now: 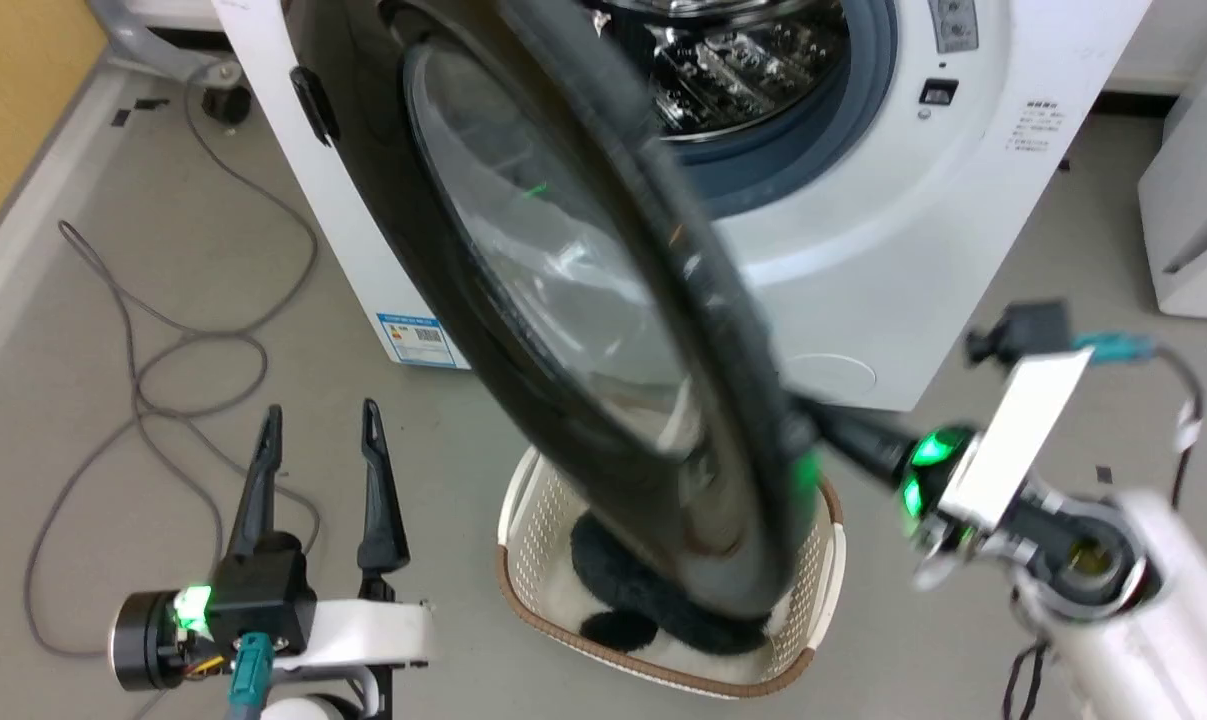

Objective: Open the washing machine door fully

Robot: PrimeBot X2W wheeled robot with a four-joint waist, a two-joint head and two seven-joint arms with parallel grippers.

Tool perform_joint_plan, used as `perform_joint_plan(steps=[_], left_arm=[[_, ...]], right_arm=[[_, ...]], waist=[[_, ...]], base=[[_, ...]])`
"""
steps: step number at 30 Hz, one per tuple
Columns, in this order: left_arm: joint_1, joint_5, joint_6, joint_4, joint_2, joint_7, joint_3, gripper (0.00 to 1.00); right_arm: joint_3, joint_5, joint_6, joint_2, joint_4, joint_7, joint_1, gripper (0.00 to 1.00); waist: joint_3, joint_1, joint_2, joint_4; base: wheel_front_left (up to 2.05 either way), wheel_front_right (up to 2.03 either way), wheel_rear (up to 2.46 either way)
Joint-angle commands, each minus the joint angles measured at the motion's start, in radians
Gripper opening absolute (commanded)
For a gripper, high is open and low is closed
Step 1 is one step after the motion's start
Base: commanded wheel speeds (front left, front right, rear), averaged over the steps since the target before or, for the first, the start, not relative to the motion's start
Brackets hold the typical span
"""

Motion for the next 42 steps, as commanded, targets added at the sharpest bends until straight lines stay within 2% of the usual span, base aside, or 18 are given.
perform_joint_plan(steps=[1,16,21,25,31,35,39,42], left_arm=[[0.011,-0.002,-0.004,0.003,0.003,-0.005,0.001,1.00],[0.062,-0.002,-0.032,0.055,0.002,-0.005,0.009,1.00],[0.085,0.000,-0.036,0.068,0.002,-0.005,0.015,1.00],[0.106,0.001,-0.041,0.078,0.004,-0.005,0.020,1.00],[0.121,0.000,-0.043,0.077,0.006,-0.005,0.032,1.00],[0.126,0.001,-0.043,0.074,0.009,-0.005,0.042,1.00],[0.132,0.003,-0.040,0.069,0.010,-0.005,0.051,1.00],[0.134,0.004,-0.038,0.064,0.009,-0.005,0.055,1.00]], right_arm=[[0.009,-0.004,0.001,0.011,-0.013,0.006,0.025,0.00],[0.151,-0.050,0.001,0.090,-0.169,0.006,0.243,0.00],[0.120,-0.086,0.001,0.095,-0.204,-0.100,0.288,0.00],[0.067,-0.148,0.001,0.092,-0.233,-0.254,0.306,0.00],[0.028,-0.349,0.001,0.054,-0.255,-0.593,0.299,0.00],[0.036,-0.534,0.001,-0.005,-0.235,-0.820,0.284,0.00],[-0.041,-0.773,0.001,-0.018,-0.199,-0.882,0.281,0.00],[-0.161,-1.013,0.001,0.029,-0.243,-0.883,0.298,0.00]], waist=[[-0.006,0.0001,0.0000,0.002],[-0.086,0.0001,0.0000,0.009],[-0.119,0.0001,0.0000,0.002],[-0.145,0.0001,0.0000,-0.004],[-0.159,0.0001,0.0000,-0.016],[-0.163,0.0001,0.0000,-0.029],[-0.165,0.0001,0.0000,-0.047],[-0.162,0.0001,0.0000,-0.059]], base=[[0.00,0.00,0.00],[0.00,0.00,0.00],[0.00,0.00,0.00],[0.00,0.00,0.00],[0.00,0.00,0.00],[0.00,0.00,0.00],[0.00,0.00,0.00],[0.00,0.00,0.00]])
